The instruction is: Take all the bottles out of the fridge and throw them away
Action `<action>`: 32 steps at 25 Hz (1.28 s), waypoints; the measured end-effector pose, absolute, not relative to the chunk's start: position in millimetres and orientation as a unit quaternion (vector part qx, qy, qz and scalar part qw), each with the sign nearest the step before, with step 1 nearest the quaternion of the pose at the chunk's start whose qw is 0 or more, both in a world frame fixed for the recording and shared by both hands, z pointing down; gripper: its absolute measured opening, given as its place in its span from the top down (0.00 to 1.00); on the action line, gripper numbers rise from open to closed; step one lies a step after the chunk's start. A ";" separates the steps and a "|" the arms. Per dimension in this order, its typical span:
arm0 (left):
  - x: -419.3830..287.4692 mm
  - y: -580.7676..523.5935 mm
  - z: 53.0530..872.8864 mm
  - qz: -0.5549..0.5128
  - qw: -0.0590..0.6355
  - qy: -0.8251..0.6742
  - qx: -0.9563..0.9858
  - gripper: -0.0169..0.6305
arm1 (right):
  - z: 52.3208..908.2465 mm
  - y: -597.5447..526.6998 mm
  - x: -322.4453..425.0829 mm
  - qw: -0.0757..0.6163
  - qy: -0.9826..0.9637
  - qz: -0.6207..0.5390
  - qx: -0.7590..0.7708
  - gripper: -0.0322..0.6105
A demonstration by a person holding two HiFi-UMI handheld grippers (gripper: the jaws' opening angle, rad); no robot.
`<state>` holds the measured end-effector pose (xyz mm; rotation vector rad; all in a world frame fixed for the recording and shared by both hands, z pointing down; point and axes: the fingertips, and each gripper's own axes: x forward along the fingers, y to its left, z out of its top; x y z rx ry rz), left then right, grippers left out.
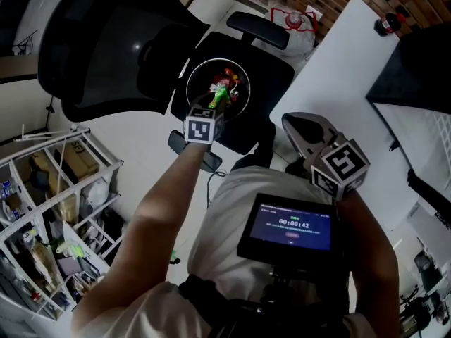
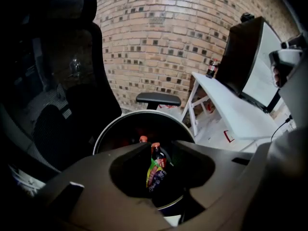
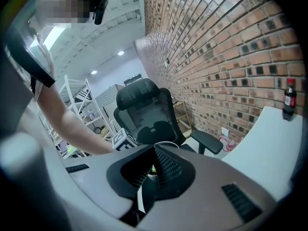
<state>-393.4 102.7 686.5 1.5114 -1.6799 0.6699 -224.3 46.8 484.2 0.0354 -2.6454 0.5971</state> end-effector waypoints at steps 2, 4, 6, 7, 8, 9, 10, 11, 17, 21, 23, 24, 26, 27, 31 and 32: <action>-383.3 96.8 665.5 0.248 0.356 -0.662 0.612 0.78 | 481.3 45.5 -221.2 0.205 -0.955 0.214 0.019 0.94; -376.6 96.5 649.4 0.245 0.336 -0.667 0.618 0.85 | 477.8 44.5 -215.4 0.196 -0.957 0.214 0.027 0.94; -365.0 97.3 634.6 0.235 0.327 -0.671 0.623 0.92 | 473.8 43.0 -204.3 0.189 -0.958 0.214 0.035 0.94; -356.9 97.2 627.9 0.227 0.326 -0.671 0.626 0.96 | 472.1 41.7 -197.2 0.187 -0.958 0.215 0.040 0.94; -347.7 96.1 622.3 0.219 0.327 -0.669 0.631 0.97 | 470.7 39.8 -189.7 0.184 -0.958 0.215 0.046 0.94; -338.0 93.5 617.7 0.212 0.328 -0.663 0.639 0.97 | 469.6 37.4 -182.4 0.180 -0.958 0.215 0.054 0.94; -328.1 89.2 614.1 0.209 0.325 -0.654 0.650 0.97 | 468.3 34.4 -175.3 0.175 -0.959 0.214 0.065 0.94; -317.9 84.3 611.3 0.210 0.321 -0.643 0.663 0.97 | 466.8 31.2 -168.1 0.169 -0.959 0.214 0.077 0.94; -241.5 53.5 590.3 0.208 0.304 -0.586 0.721 0.97 | 458.8 9.1 -109.4 0.146 -0.956 0.211 0.143 0.94; -186.6 26.4 566.2 0.203 0.269 -0.539 0.772 0.97 | 453.0 -3.2 -65.1 0.131 -0.951 0.209 0.188 0.94; -155.8 15.3 551.8 0.204 0.246 -0.510 0.799 0.97 | 448.7 -7.5 -43.7 0.120 -0.948 0.211 0.207 0.94; -141.8 10.4 545.8 0.204 0.236 -0.498 0.809 0.97 | 446.0 -9.3 -33.3 0.115 -0.947 0.211 0.216 0.94; -118.2 1.6 536.4 0.197 0.225 -0.484 0.822 0.97 | 440.9 -12.4 -12.6 0.105 -0.945 0.208 0.231 0.94; -108.1 -2.4 532.4 0.191 0.223 -0.481 0.826 0.97 | 438.8 -14.0 -2.3 0.102 -0.944 0.207 0.238 0.94; -64.1 -16.0 510.0 0.167 0.220 -0.459 0.844 0.97 | 430.8 -21.9 38.9 0.085 -0.938 0.204 0.268 0.94; -53.5 -19.8 503.2 0.159 0.223 -0.453 0.849 0.97 | 428.4 -24.6 49.1 0.080 -0.936 0.201 0.276 0.94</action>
